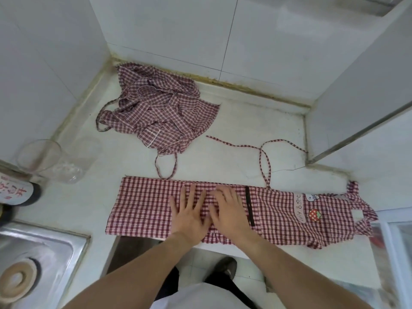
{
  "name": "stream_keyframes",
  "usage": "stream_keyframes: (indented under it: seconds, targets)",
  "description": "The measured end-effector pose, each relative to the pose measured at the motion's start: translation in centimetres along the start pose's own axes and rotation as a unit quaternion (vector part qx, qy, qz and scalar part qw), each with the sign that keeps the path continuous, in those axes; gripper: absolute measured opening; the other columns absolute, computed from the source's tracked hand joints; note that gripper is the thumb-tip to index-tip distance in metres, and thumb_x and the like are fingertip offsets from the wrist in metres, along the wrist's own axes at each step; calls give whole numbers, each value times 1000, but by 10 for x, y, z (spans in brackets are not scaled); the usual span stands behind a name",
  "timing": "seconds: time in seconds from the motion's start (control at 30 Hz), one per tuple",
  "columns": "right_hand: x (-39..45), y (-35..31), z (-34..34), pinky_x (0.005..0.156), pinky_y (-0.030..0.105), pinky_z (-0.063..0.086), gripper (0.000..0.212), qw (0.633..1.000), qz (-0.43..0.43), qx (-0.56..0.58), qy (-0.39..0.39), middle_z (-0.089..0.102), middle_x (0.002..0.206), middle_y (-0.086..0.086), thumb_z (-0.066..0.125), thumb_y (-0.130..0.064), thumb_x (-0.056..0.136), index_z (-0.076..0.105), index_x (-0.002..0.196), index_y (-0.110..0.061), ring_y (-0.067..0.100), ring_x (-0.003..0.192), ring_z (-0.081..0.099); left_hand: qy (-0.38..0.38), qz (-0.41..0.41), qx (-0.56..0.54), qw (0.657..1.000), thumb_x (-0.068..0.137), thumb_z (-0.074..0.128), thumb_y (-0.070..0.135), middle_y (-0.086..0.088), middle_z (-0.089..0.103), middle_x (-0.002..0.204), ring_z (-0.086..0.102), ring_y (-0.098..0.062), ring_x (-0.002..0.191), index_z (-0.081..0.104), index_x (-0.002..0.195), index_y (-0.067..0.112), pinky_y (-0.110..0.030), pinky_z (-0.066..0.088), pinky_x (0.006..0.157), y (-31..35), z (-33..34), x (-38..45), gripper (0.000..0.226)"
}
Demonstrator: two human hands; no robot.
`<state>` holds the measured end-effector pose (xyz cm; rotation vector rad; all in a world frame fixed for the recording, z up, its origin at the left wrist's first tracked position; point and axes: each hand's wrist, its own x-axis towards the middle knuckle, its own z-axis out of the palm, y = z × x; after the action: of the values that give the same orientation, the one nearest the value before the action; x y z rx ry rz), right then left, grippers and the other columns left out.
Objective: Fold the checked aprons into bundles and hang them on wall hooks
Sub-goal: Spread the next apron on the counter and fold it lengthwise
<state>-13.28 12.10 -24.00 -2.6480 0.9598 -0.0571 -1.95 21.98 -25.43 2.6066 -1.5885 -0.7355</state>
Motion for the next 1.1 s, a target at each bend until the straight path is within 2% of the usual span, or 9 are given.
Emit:
stream_keyframes:
  seconds: [0.1,0.2,0.43,0.6,0.73,0.83,0.97,1.03,1.1]
  targets:
    - [-20,1,20,124,47,10,54,998,-2,-19,-62,26,162,0,19,-46,105,33,152,-26,22,152,13,6,19,36,999,94,3,66,-2,-38,157,-37,-29,143,-25,152,33,-65,-16,114,-14,7,-1,72]
    - [-29,27,18,121,50,-8,63,992,54,-71,-95,-6,166,-3,5,-61,101,3,158,-33,20,153,-11,29,23,60,997,93,1,70,-1,-29,161,-30,-29,146,-20,154,34,-65,-15,114,-39,6,-2,73]
    - [-55,82,0,118,54,-17,70,970,193,-94,-113,-29,161,-6,0,-72,94,-21,152,-40,17,146,-31,35,-38,75,996,95,-5,66,1,-23,163,-26,-28,148,-18,154,35,-67,-12,114,-82,-2,-1,68]
    - [-63,85,0,118,57,-16,73,965,217,-93,-118,-33,159,-7,-5,-72,92,-25,152,-35,14,144,-35,-10,-37,83,996,92,-12,58,4,-32,159,-33,-27,145,-25,151,39,-69,-12,113,-92,-15,6,63]
    - [-60,74,4,117,59,-16,74,963,234,-78,-110,-36,158,-3,-5,-71,92,-28,151,-32,18,145,-35,-51,-73,16,996,100,33,41,-3,-7,166,-12,-35,151,14,156,26,-66,0,118,-70,-50,27,62]
    - [-59,66,6,116,59,-19,74,962,245,-52,-111,-37,157,-2,-2,-70,94,-28,151,-30,19,143,-37,-15,-112,-14,993,96,49,25,-18,11,162,6,-40,150,17,155,12,-56,11,122,-29,-76,35,69]
    - [-49,47,6,114,58,-24,75,960,254,6,-118,-37,156,-3,-2,-67,92,-26,152,-30,18,142,-38,76,46,-32,995,99,41,25,-15,10,163,5,-33,151,10,157,16,-47,9,124,48,-60,16,66]
    - [-43,41,6,113,55,-26,69,960,240,78,-120,-29,160,-6,7,-60,96,-13,156,-31,13,144,-34,18,106,-27,994,104,31,30,-10,-1,165,-5,-29,152,3,158,23,-47,3,124,76,-36,8,61]
    - [-43,46,3,117,50,-23,57,951,216,204,-83,-8,164,-12,33,-37,104,17,158,-30,3,146,-19,-64,95,-9,993,106,16,38,-9,-17,164,-18,-30,150,-11,157,29,-53,-5,122,85,-12,7,59]
